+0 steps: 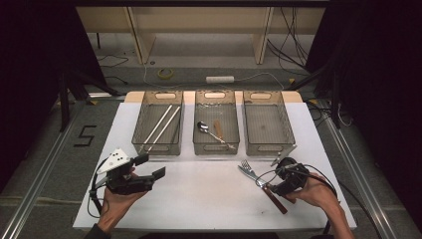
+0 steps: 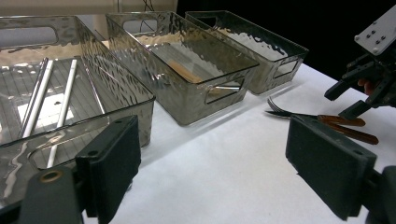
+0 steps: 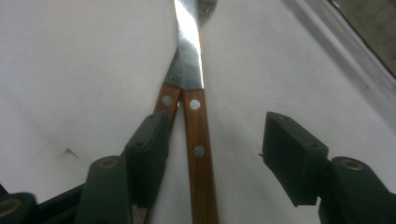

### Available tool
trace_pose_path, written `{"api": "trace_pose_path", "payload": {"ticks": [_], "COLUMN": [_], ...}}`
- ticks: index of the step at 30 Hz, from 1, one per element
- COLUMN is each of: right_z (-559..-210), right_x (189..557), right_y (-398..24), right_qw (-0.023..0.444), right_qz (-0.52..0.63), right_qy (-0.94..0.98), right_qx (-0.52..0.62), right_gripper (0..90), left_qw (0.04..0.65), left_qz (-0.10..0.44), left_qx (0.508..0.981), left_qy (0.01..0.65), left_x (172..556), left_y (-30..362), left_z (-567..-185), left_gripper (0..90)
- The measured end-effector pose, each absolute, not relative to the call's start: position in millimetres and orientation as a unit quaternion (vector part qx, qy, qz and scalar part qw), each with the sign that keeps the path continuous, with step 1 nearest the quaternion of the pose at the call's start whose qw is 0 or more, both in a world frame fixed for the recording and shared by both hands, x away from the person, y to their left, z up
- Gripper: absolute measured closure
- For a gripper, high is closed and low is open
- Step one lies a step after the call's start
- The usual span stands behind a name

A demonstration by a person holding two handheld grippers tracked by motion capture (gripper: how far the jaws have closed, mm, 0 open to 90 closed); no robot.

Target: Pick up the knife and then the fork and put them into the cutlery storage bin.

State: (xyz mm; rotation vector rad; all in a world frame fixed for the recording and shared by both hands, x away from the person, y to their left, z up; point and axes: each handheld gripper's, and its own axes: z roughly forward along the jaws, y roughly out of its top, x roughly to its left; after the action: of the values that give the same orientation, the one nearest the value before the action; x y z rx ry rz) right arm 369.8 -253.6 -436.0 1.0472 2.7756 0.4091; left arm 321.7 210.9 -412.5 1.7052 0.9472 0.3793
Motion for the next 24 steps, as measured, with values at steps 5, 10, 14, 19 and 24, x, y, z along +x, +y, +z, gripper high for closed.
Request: {"api": "trace_pose_path", "payload": {"ticks": [5, 10, 14, 19, 24], "right_z": [-442, -446, -449, -452, -453], "right_x": [371, 372, 373, 372, 372], "right_y": [-255, -254, -254, -252, -250], "right_qw": [0.066, 0.058, 0.055, 0.049, 0.046], "right_qz": [0.132, 0.13, 0.128, 0.126, 0.124], "right_qy": [0.926, 0.926, 0.927, 0.929, 0.93], "right_qx": [0.348, 0.35, 0.348, 0.344, 0.342], "right_gripper": [51.4, 60.4, 64.7, 68.5, 71.7], "left_qw": [0.546, 0.546, 0.545, 0.546, 0.546], "left_qz": [0.16, 0.16, 0.16, 0.161, 0.161], "left_qx": [0.719, 0.72, 0.72, 0.72, 0.719], "left_qy": [0.399, 0.398, 0.398, 0.398, 0.398], "left_x": [322, 321, 321, 321, 321], "left_y": [211, 211, 212, 211, 211], "left_z": [-413, -412, -412, -412, -412], "left_gripper": [17.7, 17.7, 17.7, 17.7, 17.7]}}
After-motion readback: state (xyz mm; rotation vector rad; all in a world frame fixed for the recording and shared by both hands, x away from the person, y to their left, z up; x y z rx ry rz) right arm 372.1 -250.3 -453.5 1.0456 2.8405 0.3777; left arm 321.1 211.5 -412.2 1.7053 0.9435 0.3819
